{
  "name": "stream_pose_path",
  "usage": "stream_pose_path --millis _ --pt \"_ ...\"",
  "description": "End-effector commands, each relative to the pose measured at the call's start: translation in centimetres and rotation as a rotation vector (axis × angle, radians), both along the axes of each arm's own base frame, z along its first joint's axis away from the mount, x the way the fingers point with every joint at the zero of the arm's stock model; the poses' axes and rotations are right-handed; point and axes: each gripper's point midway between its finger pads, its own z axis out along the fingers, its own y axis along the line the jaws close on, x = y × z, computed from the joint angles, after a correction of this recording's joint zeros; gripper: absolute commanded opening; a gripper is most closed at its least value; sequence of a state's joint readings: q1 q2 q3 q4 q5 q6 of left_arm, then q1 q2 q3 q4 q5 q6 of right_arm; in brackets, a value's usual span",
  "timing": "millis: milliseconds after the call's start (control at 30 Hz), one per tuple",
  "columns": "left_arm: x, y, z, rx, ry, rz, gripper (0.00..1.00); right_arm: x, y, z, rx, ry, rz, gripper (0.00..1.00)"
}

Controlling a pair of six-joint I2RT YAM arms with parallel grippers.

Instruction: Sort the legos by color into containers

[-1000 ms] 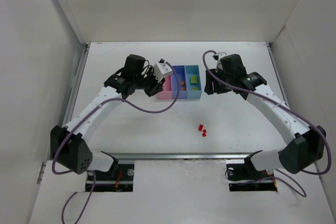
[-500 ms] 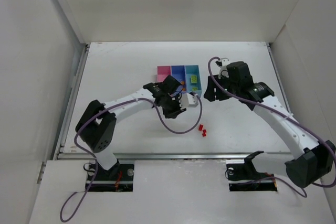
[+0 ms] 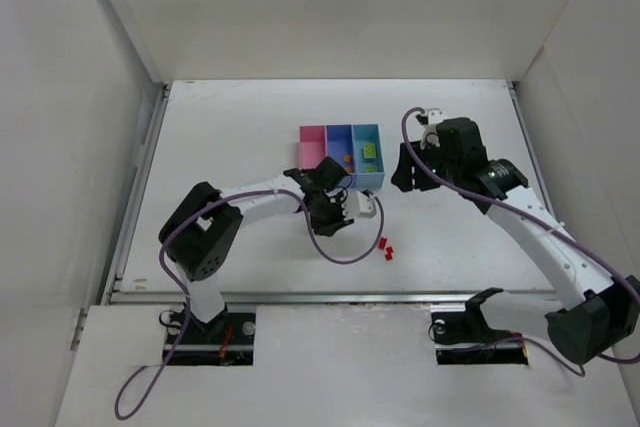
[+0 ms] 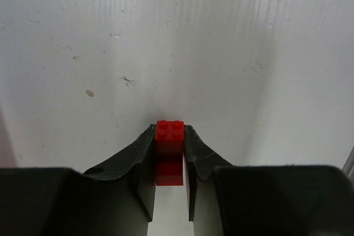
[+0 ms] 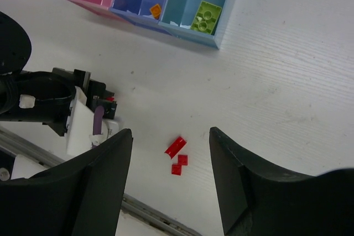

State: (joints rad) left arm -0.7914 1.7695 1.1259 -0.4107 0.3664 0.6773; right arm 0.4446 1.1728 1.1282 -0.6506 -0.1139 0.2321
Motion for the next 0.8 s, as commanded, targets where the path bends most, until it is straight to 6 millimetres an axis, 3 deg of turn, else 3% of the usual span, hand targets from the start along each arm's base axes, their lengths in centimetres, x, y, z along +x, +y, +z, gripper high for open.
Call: stream_pose_path --millis 0,233,500,633,767 --pt "-0.4 -0.7 0.0 -0.050 -0.003 -0.052 0.14 0.3 -0.3 0.5 0.007 -0.028 -0.020 0.64" --pt "-1.2 -0.7 -1.4 -0.047 0.041 -0.074 0.38 0.1 -0.6 0.9 0.005 -0.040 -0.028 0.64" --pt "-0.9 0.0 -1.5 -0.035 0.049 -0.065 0.49 -0.1 -0.7 0.8 0.005 -0.038 -0.028 0.64" --pt "0.8 1.1 0.7 -0.059 0.033 -0.039 0.49 -0.1 -0.7 0.8 0.005 -0.038 -0.028 0.64" --pt "1.2 2.2 1.3 -0.057 -0.001 -0.077 0.50 -0.1 -0.7 0.8 0.011 -0.034 -0.034 0.64"
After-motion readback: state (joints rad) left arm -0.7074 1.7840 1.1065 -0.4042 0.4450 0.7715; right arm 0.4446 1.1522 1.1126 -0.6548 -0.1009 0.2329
